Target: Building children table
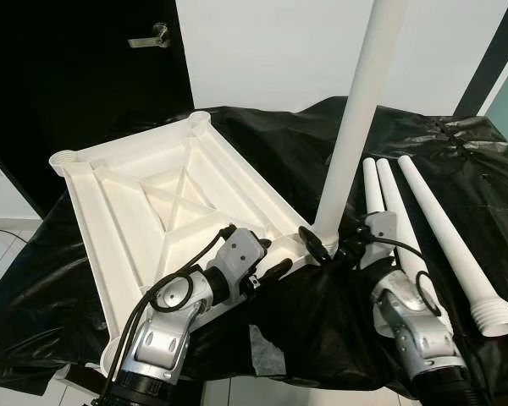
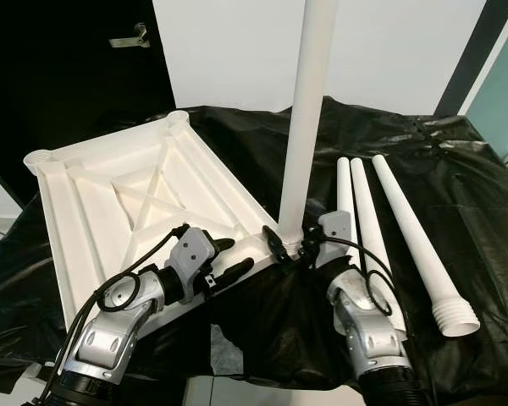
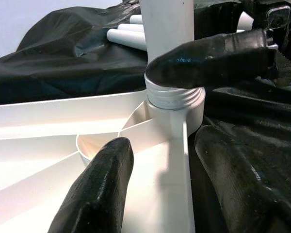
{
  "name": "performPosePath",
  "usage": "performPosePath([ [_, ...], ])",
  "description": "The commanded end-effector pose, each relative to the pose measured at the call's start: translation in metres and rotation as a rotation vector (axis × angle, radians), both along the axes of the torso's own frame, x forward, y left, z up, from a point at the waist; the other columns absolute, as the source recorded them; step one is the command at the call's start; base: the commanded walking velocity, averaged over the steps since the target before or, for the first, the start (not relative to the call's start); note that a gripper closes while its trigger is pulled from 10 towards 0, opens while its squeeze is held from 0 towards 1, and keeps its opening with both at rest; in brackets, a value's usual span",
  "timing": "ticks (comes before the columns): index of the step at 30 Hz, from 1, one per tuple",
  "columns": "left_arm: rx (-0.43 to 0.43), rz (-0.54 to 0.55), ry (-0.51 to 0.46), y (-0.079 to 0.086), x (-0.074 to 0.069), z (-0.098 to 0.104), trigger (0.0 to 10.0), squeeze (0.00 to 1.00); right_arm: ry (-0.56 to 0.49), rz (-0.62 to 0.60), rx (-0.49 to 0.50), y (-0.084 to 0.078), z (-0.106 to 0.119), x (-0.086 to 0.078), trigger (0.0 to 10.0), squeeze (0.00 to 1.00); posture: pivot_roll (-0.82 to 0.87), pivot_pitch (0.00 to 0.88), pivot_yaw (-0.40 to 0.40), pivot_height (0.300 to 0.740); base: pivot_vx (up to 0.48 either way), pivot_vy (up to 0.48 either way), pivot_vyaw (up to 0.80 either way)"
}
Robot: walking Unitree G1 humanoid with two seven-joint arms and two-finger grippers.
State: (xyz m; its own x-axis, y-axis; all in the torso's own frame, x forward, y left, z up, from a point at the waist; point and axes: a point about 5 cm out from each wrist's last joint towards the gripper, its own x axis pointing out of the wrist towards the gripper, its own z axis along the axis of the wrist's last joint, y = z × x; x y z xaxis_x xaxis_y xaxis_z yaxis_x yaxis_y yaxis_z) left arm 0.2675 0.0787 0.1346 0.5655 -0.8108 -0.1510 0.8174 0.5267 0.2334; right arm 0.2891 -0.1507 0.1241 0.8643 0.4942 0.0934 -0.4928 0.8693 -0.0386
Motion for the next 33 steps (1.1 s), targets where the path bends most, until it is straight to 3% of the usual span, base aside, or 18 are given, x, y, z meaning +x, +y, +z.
performPosePath([
  [1,0.0,0.097,-0.032,0.003,0.003,0.002,10.0,0.0,0.007,0.041,-0.035,-0.004,-0.001,0.005,10.0,0.0,0.02,0.0,-0.014,0.74,0.0,0.0,0.0],
  [6,0.001,0.094,-0.032,0.002,0.004,0.002,10.0,0.0,0.004,0.083,-0.105,-0.009,0.0,0.017,10.0,0.0,0.02,0.0,-0.013,0.74,0.0,0.0,0.0],
  [13,0.003,0.092,-0.039,0.002,0.004,0.003,10.0,0.0,-0.013,0.192,-0.173,-0.001,0.008,0.034,10.0,0.0,0.03,0.0,-0.019,0.74,0.0,0.0,0.0],
  [15,0.002,0.094,-0.041,0.002,0.004,0.003,10.0,0.0,-0.011,0.225,-0.176,0.003,0.009,0.035,0.0,0.0,0.04,0.0,-0.028,0.74,0.0,0.0,0.0],
  [28,0.0,0.103,-0.038,0.003,0.0,0.002,10.0,0.0,0.029,0.183,-0.182,-0.006,-0.003,0.035,0.0,0.0,0.04,0.0,-0.032,0.74,0.0,0.0,0.0],
  [29,0.001,0.098,-0.037,0.002,0.001,0.002,10.0,0.0,0.044,0.12,-0.191,-0.008,-0.005,0.036,10.0,0.0,0.04,0.0,-0.03,0.74,0.0,0.0,0.0],
  [33,0.002,0.095,-0.037,0.002,0.0,0.001,10.0,0.0,0.044,0.048,-0.191,-0.008,-0.007,0.034,10.0,0.0,0.03,0.0,-0.027,0.74,0.0,0.0,0.0],
])
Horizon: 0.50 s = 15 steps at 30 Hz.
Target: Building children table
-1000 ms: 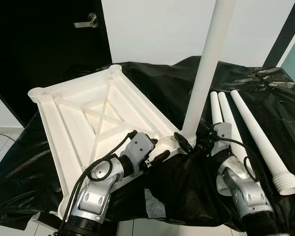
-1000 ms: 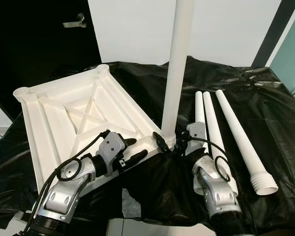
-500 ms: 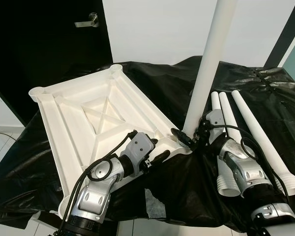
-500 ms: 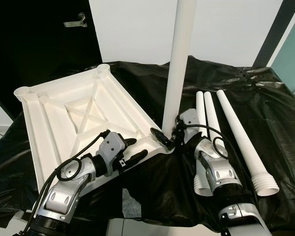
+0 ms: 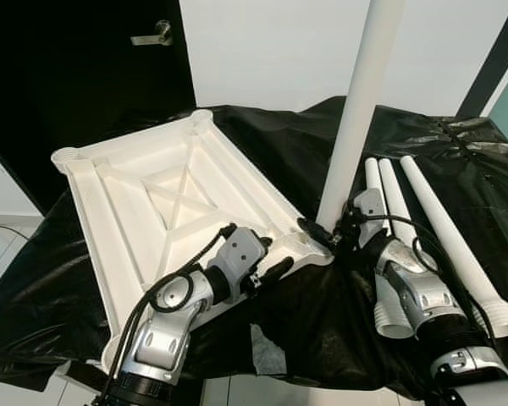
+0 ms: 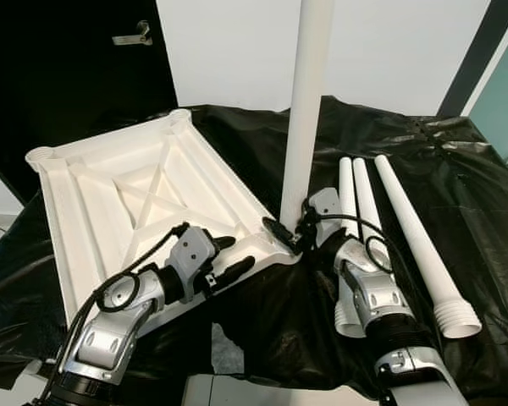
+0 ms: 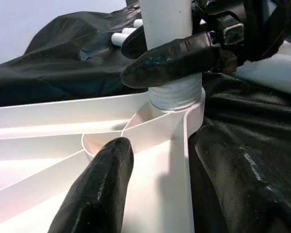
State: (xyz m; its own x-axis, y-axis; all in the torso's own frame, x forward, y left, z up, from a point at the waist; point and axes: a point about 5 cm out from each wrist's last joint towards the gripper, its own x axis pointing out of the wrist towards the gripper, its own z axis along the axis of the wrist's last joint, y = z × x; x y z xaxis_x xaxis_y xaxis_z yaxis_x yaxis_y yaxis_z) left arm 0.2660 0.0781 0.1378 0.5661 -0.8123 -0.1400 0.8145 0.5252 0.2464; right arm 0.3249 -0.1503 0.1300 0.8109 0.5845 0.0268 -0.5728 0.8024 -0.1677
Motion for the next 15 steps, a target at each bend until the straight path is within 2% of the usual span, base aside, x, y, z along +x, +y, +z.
performPosePath([
  [1,0.003,0.095,-0.019,0.003,0.002,-0.002,10.0,0.0,0.049,-0.086,-0.046,-0.007,-0.014,-0.003,10.0,0.0,0.03,0.0,-0.027,0.74,0.0,0.0,0.0],
  [4,0.003,0.093,-0.017,0.002,0.001,-0.002,10.0,0.0,0.062,-0.167,-0.021,-0.005,-0.017,-0.006,10.0,0.0,0.03,0.0,-0.025,0.74,0.0,0.0,0.0],
  [6,0.003,0.093,-0.017,0.002,0.001,-0.002,10.0,0.0,0.062,-0.167,-0.021,-0.005,-0.017,-0.006,10.0,0.0,0.03,0.0,-0.025,0.74,0.0,0.0,0.0],
  [9,0.004,0.086,-0.011,0.002,0.0,-0.003,10.0,0.0,0.079,-0.348,0.019,0.004,-0.025,-0.013,10.0,0.0,0.02,0.0,-0.021,0.74,0.0,0.0,0.0],
  [10,0.004,0.086,-0.011,0.002,0.0,-0.003,10.0,0.0,0.079,-0.348,0.019,0.004,-0.025,-0.013,10.0,0.0,0.02,0.0,-0.021,0.74,0.0,0.0,0.0],
  [12,0.004,0.082,-0.008,0.001,-0.001,-0.003,10.0,0.0,0.078,-0.489,0.04,0.015,-0.03,-0.02,10.0,0.0,0.03,0.0,-0.022,0.74,0.0,0.0,0.0],
  [15,0.004,0.081,-0.007,0.001,-0.001,-0.003,10.0,0.0,0.084,-0.54,0.055,0.019,-0.031,-0.023,10.0,0.0,0.02,0.0,-0.021,0.74,0.0,0.0,0.0],
])
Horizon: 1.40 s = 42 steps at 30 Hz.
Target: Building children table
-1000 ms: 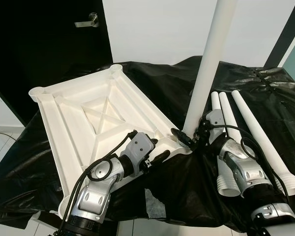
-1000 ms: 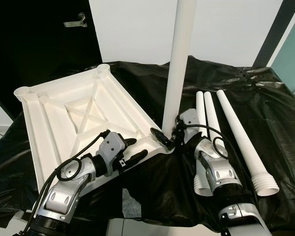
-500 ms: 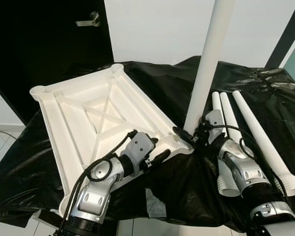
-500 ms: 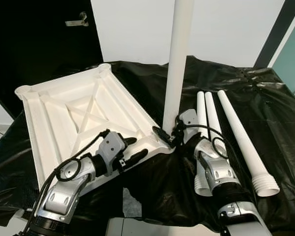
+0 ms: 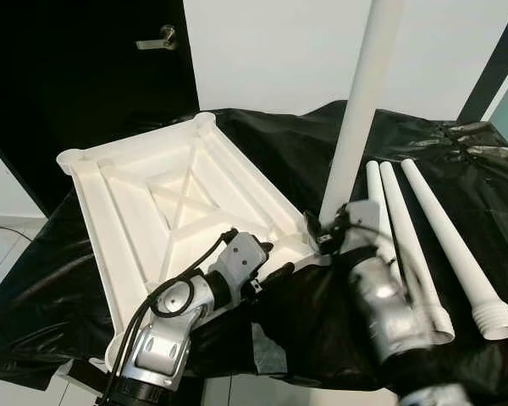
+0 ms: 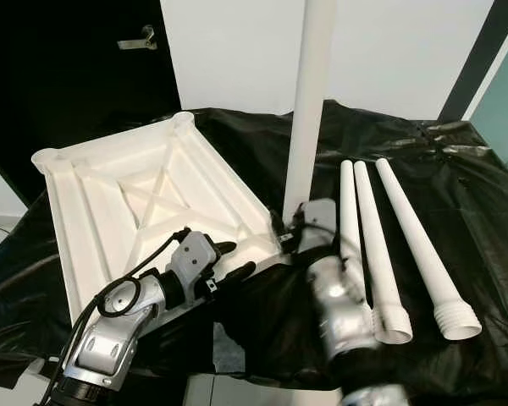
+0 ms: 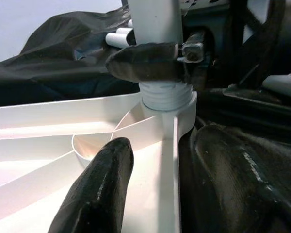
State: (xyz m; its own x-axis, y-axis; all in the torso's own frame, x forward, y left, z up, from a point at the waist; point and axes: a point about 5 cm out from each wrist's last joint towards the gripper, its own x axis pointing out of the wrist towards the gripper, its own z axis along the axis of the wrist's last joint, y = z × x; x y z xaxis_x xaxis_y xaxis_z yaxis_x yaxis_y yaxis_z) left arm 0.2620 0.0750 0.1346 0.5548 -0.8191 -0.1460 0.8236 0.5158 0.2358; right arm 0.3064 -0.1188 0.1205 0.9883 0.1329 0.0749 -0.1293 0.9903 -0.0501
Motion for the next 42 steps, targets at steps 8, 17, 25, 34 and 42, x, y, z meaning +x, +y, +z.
performPosePath([
  [8,0.007,0.087,-0.018,0.003,0.003,0.0,10.0,0.0,0.094,-0.085,0.029,0.005,-0.017,-0.011,10.0,0.0,0.02,0.0,-0.013,0.74,0.0,0.0,0.0],
  [17,0.008,0.099,-0.025,0.004,0.005,0.002,10.0,0.0,0.09,-0.102,0.008,0.005,-0.012,-0.011,10.0,0.0,0.02,0.0,-0.015,0.74,0.0,0.0,0.0],
  [25,0.006,0.106,-0.026,0.004,0.006,0.002,10.0,0.0,0.055,-0.037,-0.017,-0.008,-0.009,-0.012,10.0,1.0,0.02,0.0,-0.017,0.74,0.0,0.0,0.0],
  [34,0.008,0.107,-0.027,0.006,0.007,0.002,10.0,0.0,0.027,0.15,-0.056,-0.03,-0.006,-0.018,10.0,0.0,0.01,0.0,-0.012,0.74,0.0,0.0,0.0],
  [42,0.01,0.102,-0.031,0.005,0.008,0.003,10.0,0.0,0.011,0.347,-0.109,-0.037,0.003,-0.007,10.0,0.0,0.01,0.0,-0.008,0.74,0.0,0.0,0.0],
])
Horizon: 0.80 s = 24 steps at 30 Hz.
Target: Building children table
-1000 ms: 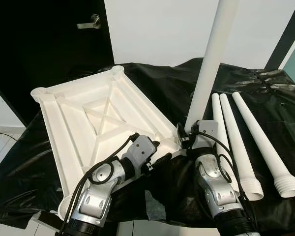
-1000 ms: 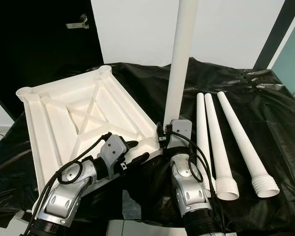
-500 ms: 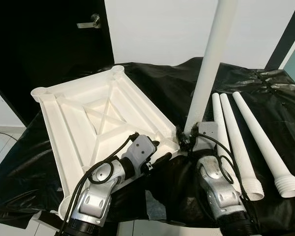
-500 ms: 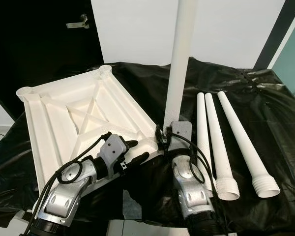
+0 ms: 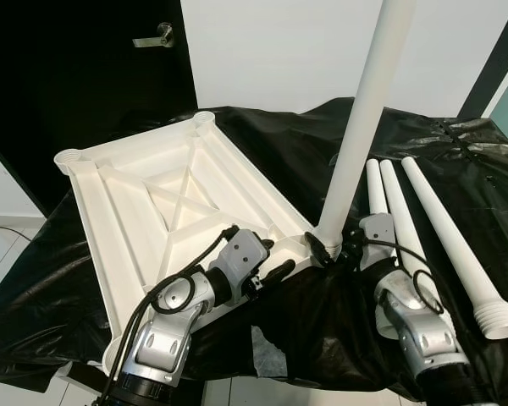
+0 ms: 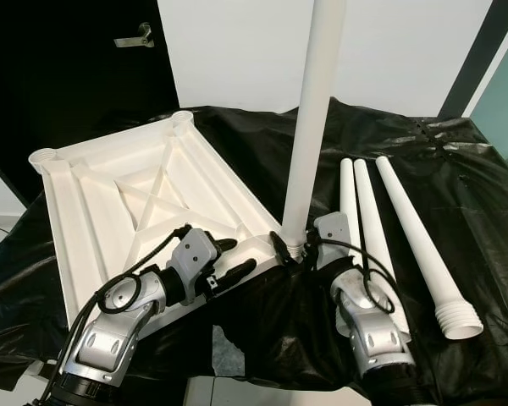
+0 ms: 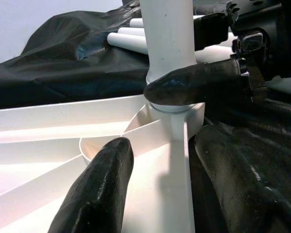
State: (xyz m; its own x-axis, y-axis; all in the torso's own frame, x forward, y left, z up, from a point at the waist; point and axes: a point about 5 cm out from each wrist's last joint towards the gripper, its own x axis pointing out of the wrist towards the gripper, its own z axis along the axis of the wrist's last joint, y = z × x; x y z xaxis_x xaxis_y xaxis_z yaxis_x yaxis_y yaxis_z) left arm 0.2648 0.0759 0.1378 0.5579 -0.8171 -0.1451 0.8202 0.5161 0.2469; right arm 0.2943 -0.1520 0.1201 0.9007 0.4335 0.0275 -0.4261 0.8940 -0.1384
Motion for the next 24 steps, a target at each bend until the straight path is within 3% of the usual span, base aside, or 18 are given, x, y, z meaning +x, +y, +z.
performPosePath([
  [1,0.004,0.1,-0.021,0.004,0.006,-0.001,10.0,0.0,-0.009,0.037,-0.008,-0.004,0.004,0.005,10.0,0.0,0.01,0.0,-0.008,0.74,0.0,0.0,0.0],
  [4,0.005,0.099,-0.027,0.004,0.007,0.0,10.0,0.0,-0.031,0.143,-0.035,-0.003,0.014,0.019,10.0,0.0,0.01,0.0,-0.008,0.74,0.0,0.0,0.0],
  [10,0.004,0.101,-0.031,0.004,0.008,0.002,10.0,0.0,-0.015,0.201,-0.069,0.0,0.014,0.025,10.0,0.0,0.02,0.0,-0.014,0.74,0.0,0.0,0.0],
  [11,0.004,0.104,-0.033,0.005,0.008,0.002,10.0,0.0,-0.005,0.209,-0.091,0.0,0.011,0.026,1.5,0.0,0.02,0.0,-0.018,0.74,0.0,0.0,0.0],
  [13,0.004,0.104,-0.033,0.005,0.008,0.002,10.0,0.0,-0.005,0.209,-0.091,0.0,0.011,0.026,1.5,0.0,0.02,0.0,-0.018,0.74,0.0,0.0,0.0],
  [14,0.004,0.109,-0.034,0.005,0.008,0.002,10.0,0.0,0.008,0.219,-0.104,-0.001,0.008,0.026,0.0,0.0,0.03,0.0,-0.022,0.74,0.0,0.0,0.0],
  [24,-0.001,0.114,-0.031,0.006,0.005,0.001,10.0,0.0,0.036,0.203,-0.123,-0.009,-0.002,0.026,0.0,0.0,0.02,0.0,-0.019,0.74,0.0,0.0,0.0],
])
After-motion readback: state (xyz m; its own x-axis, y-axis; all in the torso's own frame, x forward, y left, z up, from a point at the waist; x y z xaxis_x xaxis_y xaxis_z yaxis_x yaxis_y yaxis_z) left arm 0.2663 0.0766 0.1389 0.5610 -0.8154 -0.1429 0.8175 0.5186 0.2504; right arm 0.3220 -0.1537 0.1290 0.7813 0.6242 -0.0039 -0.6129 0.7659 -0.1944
